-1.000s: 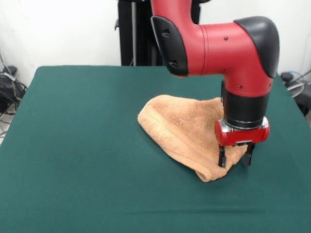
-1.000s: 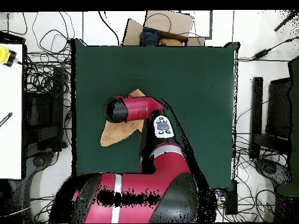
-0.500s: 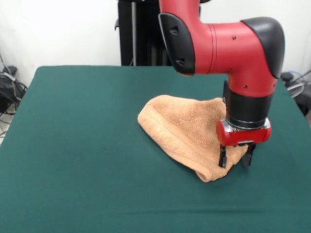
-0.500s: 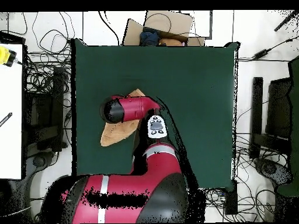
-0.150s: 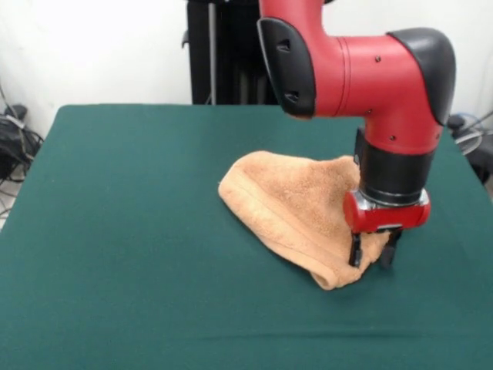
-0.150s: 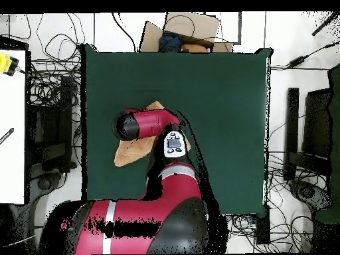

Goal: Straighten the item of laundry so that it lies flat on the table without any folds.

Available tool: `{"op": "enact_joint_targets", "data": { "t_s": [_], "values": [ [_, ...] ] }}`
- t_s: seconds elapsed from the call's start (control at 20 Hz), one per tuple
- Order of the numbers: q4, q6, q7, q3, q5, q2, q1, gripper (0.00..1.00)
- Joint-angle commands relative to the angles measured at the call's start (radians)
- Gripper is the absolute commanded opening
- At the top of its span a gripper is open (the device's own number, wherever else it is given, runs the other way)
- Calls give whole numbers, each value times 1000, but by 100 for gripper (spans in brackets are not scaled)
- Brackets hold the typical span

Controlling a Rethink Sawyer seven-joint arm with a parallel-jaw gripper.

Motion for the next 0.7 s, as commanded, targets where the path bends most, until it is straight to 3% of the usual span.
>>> {"op": "enact_joint_targets", "data": {
  "t_s": [0.05, 0.7],
  "values": [
    [-66, 20, 107, 20, -4, 100, 35, 0],
    [-154, 231, 106, -2, 35, 70, 83, 0]
  ]
}}
